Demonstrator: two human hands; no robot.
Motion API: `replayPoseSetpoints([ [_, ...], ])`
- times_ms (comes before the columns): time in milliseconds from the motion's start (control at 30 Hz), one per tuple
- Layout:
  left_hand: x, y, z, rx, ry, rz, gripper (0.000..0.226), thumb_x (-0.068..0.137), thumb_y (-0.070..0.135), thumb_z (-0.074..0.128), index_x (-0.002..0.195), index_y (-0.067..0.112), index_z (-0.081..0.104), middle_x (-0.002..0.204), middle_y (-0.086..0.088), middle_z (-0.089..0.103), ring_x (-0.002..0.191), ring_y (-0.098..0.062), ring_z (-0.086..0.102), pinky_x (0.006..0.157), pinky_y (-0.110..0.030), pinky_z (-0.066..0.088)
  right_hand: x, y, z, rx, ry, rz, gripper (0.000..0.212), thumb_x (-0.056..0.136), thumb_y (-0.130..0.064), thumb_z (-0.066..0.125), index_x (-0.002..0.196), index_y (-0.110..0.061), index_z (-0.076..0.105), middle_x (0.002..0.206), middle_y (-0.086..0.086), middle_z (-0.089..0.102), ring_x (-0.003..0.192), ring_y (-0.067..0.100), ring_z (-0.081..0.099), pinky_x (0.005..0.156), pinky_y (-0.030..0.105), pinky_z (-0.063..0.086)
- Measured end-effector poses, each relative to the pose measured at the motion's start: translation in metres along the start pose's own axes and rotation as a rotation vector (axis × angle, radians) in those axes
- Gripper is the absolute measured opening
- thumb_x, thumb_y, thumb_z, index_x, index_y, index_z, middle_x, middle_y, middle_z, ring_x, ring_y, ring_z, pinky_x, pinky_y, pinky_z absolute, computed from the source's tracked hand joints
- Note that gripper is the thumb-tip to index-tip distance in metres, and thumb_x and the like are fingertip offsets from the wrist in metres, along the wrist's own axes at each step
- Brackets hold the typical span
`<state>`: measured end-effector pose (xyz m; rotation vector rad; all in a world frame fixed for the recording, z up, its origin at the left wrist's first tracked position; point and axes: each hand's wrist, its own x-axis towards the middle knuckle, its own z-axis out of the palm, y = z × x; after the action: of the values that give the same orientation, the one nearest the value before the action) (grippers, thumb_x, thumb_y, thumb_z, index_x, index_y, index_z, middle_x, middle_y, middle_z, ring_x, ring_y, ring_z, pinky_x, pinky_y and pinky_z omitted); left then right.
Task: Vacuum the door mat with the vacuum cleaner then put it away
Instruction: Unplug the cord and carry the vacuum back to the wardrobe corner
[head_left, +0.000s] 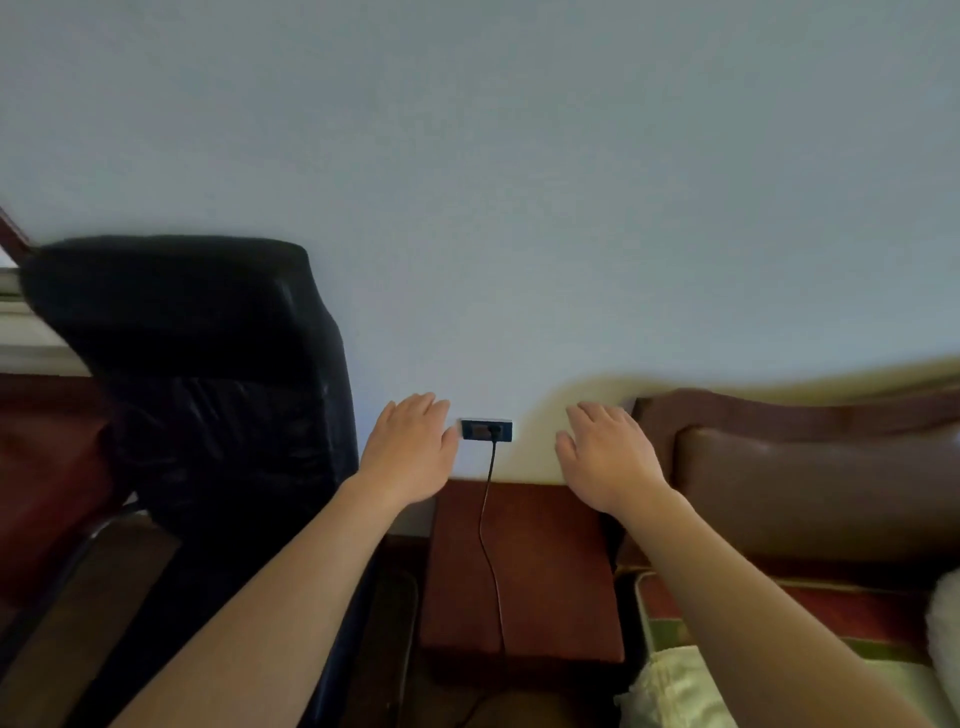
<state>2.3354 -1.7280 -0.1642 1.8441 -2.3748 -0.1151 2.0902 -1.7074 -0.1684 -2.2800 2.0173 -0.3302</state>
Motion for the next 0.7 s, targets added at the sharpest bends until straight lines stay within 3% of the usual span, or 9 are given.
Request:
replayPoseSetpoints([
  [200,0.029,-0.001,0.022,-0.065,-0.056,-0.109,0.051,0.108,0.029,0.034,0.153,0.007,0.037,0.162,-0.013,0.032,0.149,-0.026,0.029,0.124,-0.041,0.020,0.055,0.021,0.025,0.024,-0.096,-0.107,0.037,0.102,-0.033,0.036,0.122,-0.010,0.057,0.129,0.009,0.059,0.123,0.029,0.050,0.106,0.038,0.035],
  [600,0.089,-0.047,0.139,-0.070,-0.237,-0.152,0.057,0.108,0.037,0.031,0.159,0.013,0.024,0.169,-0.009,0.016,0.155,-0.024,0.015,0.127,-0.042,0.013,0.137,0.036,0.138,-0.006,-0.273,-0.106,0.037,0.101,-0.031,0.039,0.123,-0.007,0.057,0.129,0.013,0.059,0.121,0.032,0.051,0.103,0.039,0.037],
  [700,0.099,-0.060,0.177,-0.079,-0.299,-0.147,0.057,0.109,0.038,0.031,0.160,0.014,0.022,0.169,-0.007,0.014,0.156,-0.023,0.013,0.127,-0.042,0.012,0.155,0.038,0.170,0.008,-0.300,-0.074,0.033,0.100,-0.030,0.041,0.116,-0.006,0.058,0.123,0.014,0.060,0.117,0.033,0.052,0.100,0.039,0.037],
])
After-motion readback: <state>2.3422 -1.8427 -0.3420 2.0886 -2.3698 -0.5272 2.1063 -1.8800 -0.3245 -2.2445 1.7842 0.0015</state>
